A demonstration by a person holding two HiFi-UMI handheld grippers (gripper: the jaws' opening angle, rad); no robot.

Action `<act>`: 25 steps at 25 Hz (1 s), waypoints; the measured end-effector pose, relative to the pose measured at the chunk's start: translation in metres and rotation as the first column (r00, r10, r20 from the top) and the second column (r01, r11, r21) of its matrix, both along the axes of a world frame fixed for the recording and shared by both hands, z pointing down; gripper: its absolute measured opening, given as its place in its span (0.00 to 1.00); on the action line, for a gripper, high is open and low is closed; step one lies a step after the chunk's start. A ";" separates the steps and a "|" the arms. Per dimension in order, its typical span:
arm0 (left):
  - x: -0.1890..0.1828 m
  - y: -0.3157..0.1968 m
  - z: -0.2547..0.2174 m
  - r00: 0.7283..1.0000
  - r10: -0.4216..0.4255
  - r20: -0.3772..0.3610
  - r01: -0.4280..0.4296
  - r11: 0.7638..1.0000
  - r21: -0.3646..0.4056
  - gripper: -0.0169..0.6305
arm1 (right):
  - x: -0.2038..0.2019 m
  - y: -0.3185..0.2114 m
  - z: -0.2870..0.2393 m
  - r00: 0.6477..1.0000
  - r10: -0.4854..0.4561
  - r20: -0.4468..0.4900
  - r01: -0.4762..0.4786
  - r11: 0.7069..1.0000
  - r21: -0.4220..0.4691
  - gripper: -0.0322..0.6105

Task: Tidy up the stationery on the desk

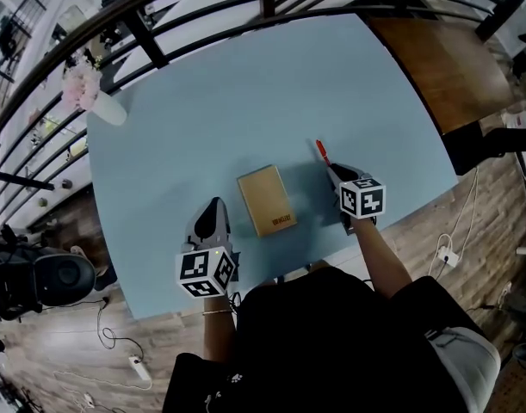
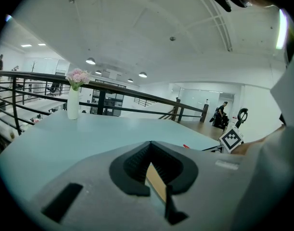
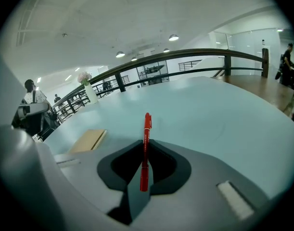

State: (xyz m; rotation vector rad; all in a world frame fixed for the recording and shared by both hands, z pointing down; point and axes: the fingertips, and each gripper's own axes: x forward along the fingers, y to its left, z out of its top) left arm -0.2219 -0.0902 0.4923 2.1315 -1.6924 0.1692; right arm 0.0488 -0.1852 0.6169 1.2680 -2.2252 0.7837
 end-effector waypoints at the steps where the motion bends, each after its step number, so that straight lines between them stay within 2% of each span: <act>1: -0.001 0.000 0.000 1.000 0.005 0.001 -0.005 1.000 0.000 0.02 | -0.003 0.003 0.000 1.000 0.002 0.004 -0.002 1.000 -0.002 0.13; 8: -0.006 -0.001 0.001 0.999 0.031 -0.024 -0.031 0.999 0.010 0.02 | -0.024 0.018 0.003 1.000 0.005 0.021 -0.004 1.000 -0.017 0.13; 25: -0.022 0.004 0.011 0.995 0.094 -0.031 -0.094 0.996 0.006 0.02 | -0.071 0.051 0.009 0.999 0.007 0.050 -0.004 0.998 -0.057 0.13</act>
